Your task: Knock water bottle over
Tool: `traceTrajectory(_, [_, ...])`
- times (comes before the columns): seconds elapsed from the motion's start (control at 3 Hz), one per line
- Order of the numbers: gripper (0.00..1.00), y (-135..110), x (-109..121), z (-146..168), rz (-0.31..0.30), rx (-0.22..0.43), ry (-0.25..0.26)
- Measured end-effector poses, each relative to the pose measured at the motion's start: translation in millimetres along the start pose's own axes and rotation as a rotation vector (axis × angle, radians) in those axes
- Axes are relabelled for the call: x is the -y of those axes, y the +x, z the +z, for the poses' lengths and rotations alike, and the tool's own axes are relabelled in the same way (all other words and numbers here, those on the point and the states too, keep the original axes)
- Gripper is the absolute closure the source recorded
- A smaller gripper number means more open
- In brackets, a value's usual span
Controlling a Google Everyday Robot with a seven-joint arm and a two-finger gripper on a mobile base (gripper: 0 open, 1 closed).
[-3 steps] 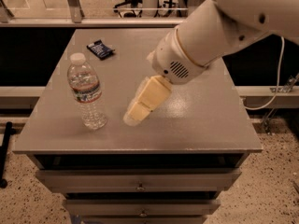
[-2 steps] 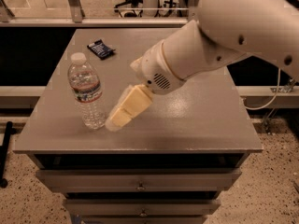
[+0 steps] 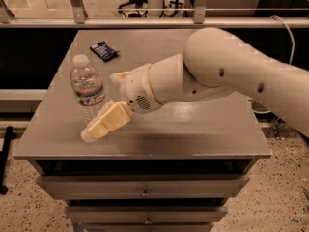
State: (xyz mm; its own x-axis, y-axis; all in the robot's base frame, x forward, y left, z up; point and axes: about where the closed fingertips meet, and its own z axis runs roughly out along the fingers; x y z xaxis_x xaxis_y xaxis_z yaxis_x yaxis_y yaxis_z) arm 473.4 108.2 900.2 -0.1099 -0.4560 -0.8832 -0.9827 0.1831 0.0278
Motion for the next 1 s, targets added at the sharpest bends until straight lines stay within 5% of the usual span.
traceTrajectory(0.33, [0.0,-3,6,25,0.003,0.121,-0.001])
traceTrajectory(1.0, [0.38,-4,34,42,0.024,0.259,0.069])
